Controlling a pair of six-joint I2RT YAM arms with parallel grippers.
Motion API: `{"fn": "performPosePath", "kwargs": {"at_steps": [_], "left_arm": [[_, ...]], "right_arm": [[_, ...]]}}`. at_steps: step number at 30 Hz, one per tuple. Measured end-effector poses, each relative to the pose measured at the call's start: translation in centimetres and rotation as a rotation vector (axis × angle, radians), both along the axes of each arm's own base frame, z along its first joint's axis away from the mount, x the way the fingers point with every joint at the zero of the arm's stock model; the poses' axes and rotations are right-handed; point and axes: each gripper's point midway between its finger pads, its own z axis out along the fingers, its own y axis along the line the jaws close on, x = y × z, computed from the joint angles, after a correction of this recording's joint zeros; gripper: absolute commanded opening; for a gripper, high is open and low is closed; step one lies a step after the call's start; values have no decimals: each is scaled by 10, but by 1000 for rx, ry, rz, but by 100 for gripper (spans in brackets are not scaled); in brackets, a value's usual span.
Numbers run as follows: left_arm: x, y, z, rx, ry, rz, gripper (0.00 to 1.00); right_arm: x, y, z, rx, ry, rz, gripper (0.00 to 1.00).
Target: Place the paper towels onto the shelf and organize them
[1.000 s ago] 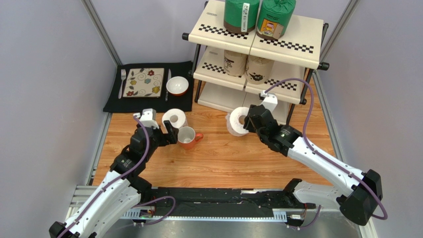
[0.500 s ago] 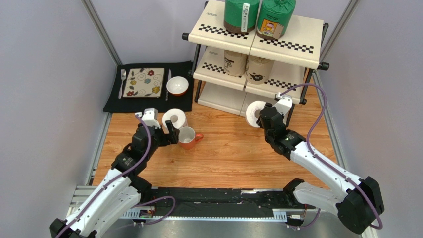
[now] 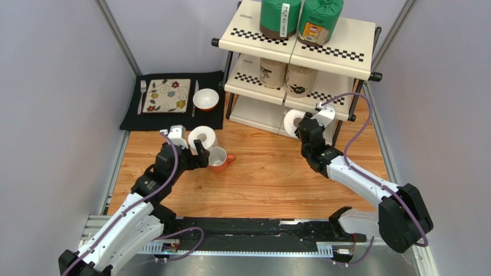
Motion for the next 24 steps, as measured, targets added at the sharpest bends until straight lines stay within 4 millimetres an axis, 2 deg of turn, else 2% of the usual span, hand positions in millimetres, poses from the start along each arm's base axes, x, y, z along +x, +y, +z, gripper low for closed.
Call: {"fn": "performPosePath", "kwargs": {"at_steps": [12,15,18,22,24], "left_arm": [[6,-3,7,7,-3,-4,99],[6,-3,7,10,-2,-5,99],[6,-3,7,9,-3,-5,99],[5,-3,10,3,-14,-5,99],[5,-2,12,0,-20,-5,99]], "right_arm": [[27,3,-24,-5,-5,-23,22],[32,3,-25,-3,-8,-30,25],[36,3,-27,-4,-4,-31,33],[39,2,-27,-5,-1,-33,51],[40,2,-27,-4,-2,-32,56]]}}
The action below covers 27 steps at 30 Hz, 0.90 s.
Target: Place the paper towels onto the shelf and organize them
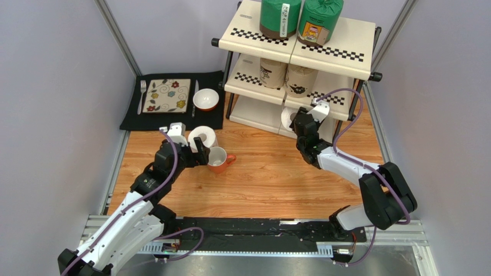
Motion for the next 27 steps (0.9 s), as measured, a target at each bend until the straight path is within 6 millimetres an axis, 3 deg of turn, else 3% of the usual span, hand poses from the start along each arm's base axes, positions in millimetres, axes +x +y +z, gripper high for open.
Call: {"fn": "performPosePath", "kwargs": {"at_steps": [4,9,18,23,27], "left_arm": [[0,0,2,-3,-6,0,99],[-1,0,2,-6,-5,-2,99],[-2,0,9,-30,-27,2,99],[-1,5,11,-34,-34,34,99],[1,16,4,-2,-16,99,99]], "right_arm": [[1,2,1,3,0,13,63],[3,8,8,7,-9,42,65],[-3,10,44,24,-77,91,66],[-13,14,58,41,-87,142,67],[-36,13,76,75,-114,195,67]]}}
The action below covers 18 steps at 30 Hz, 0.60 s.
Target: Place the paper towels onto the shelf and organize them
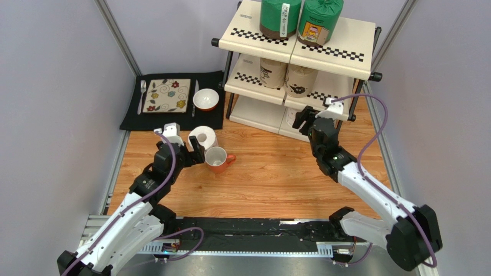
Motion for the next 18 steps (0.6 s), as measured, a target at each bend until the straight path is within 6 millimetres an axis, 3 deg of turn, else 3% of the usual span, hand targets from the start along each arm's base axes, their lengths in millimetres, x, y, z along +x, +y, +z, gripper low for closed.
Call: {"fn": "performPosePath", "kwargs": {"at_steps": [10,18], "left_arm": [[24,23,-29,139,113,164,99],[46,30,-25,117,78,232,99]], "right_arm": [[-66,-12,44,67,-70,99,65],[-97,-28,44,62,-58,111,65]]}}
